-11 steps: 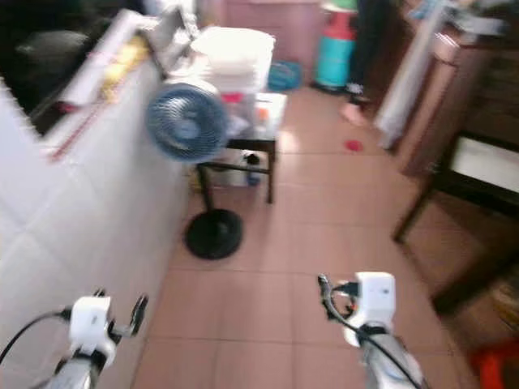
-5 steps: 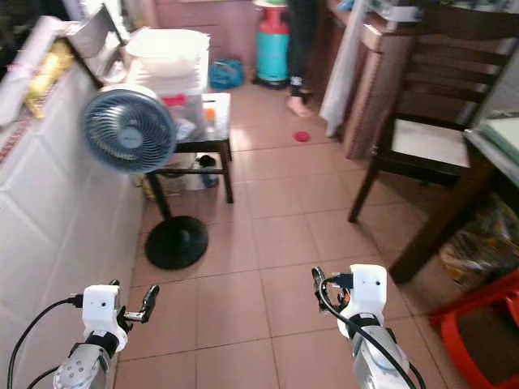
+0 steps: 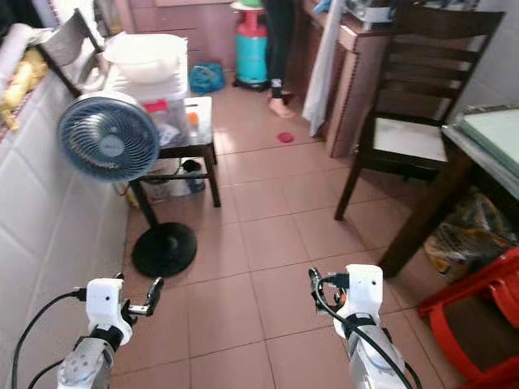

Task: Setting the table

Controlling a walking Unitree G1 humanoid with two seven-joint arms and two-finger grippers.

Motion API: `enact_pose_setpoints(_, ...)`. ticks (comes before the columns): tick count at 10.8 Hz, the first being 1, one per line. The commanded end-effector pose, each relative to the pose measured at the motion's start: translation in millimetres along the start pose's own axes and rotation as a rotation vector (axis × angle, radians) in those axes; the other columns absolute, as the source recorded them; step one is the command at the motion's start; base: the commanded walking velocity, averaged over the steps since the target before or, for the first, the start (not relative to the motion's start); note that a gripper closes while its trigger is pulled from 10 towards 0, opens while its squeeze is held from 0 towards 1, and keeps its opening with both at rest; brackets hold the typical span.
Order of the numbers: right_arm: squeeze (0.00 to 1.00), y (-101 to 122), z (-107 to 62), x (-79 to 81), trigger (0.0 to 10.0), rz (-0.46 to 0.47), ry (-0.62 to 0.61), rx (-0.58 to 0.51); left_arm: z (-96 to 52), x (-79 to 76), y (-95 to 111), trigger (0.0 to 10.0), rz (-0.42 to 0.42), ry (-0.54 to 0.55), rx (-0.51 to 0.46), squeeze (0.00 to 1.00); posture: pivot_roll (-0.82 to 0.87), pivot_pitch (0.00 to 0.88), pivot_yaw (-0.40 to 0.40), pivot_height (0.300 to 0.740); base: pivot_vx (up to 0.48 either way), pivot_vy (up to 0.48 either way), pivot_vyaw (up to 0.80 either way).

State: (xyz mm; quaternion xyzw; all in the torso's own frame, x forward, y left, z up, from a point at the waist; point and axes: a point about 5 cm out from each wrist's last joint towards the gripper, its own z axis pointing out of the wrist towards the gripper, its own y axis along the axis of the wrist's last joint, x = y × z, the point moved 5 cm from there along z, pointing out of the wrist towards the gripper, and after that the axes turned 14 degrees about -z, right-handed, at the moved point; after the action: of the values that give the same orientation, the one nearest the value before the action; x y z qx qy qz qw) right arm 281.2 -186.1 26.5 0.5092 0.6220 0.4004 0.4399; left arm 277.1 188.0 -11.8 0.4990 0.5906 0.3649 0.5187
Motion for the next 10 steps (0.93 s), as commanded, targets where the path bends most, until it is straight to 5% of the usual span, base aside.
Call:
enact_pose_setpoints(1, 0.0, 7, 1.2, 0.8, 10.0, 0.005, -0.002, -0.021, 1.0, -3.1, 5, 10.0, 0.005, -0.007, -0.006, 0.0, -0.11, 0.038, 0.049, 0.74, 0.0, 0.0, -0.77)
enact_pose_setpoints(5, 0.0, 14, 8.8, 0.1, 10.0, 0.01, -0.013, -0.04, 20.1, -44.3, 53, 10.0, 0.002, -0.087, -0.106, 0.0, -0.12, 0.01, 0.059, 0.74, 0.0, 0.0, -0.77)
enact_pose_setpoints(10, 0.0, 14, 5.3, 0.6, 10.0, 0.004, -0.02, -0.049, 10.7, -54.6, 55, 10.0, -0.012, -0.118, -0.071, 0.0, -0.13, 0.017, 0.066, 0.74, 0.214, 0.0, -0.77)
